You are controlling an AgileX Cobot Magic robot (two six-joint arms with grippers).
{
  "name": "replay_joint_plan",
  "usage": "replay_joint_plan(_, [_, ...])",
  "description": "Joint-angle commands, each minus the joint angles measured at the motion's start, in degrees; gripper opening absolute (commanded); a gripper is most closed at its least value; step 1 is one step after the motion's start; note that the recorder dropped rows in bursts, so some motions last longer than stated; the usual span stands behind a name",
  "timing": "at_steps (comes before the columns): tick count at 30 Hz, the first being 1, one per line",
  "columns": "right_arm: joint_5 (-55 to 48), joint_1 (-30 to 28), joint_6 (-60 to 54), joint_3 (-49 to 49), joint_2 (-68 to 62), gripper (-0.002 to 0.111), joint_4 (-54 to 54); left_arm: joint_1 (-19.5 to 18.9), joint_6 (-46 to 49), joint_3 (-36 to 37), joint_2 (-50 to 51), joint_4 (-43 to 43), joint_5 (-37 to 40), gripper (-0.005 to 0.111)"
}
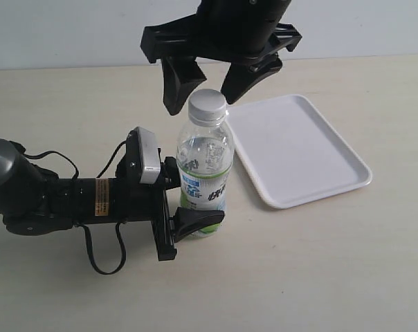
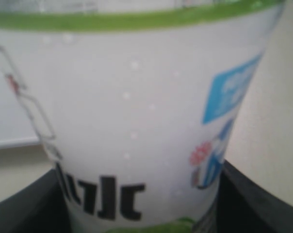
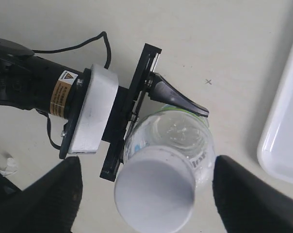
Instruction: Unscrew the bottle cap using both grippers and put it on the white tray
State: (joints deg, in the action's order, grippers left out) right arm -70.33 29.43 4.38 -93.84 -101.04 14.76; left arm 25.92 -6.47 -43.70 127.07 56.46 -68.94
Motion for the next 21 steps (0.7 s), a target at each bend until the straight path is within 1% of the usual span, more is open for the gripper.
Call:
replay_joint_plan(1, [0.4, -0.1, 0.2, -0.3, -0.1, 0.068, -0.4, 0.4, 0.1, -0.2, -0.5, 0.3, -1.0, 0.001])
replay_joint_plan(3, [0.4, -0.1, 0.2, -0.3, -0.1, 0.064, -0.4, 0.4, 0.1, -0.2, -0.5, 0.3, -1.0, 0.001])
replay_joint_plan(10, [0.4, -0.1, 0.2, -0.3, -0.1, 0.043, -0.4, 0.4, 0.1, -0.2, -0.5, 0.3, -1.0, 0.001])
replay_joint_plan(15, [0.4, -0.1, 0.2, -0.3, -0.1, 0.032, -0.4, 0.4, 0.1, -0.2, -0.5, 0.3, -1.0, 0.001])
replay_joint_plan(16, [0.4, -0.1, -0.2, -0.3, -0.1, 0.032, -0.4, 0.4, 0.1, -0.2, -0.5, 0.3, -1.0, 0.001])
replay_joint_plan(18, [0.4, -0.1, -0.2, -0.3, -0.1, 0.037, -0.3, 0.4, 0.1, -0.2, -0.5, 0.3, -1.0, 0.001])
replay_joint_plan(21, [0.4, -0.1, -0.2, -0.3, -0.1, 0.056, -0.2, 0.4, 0.1, -0.2, -0.5, 0.3, -1.0, 0.001])
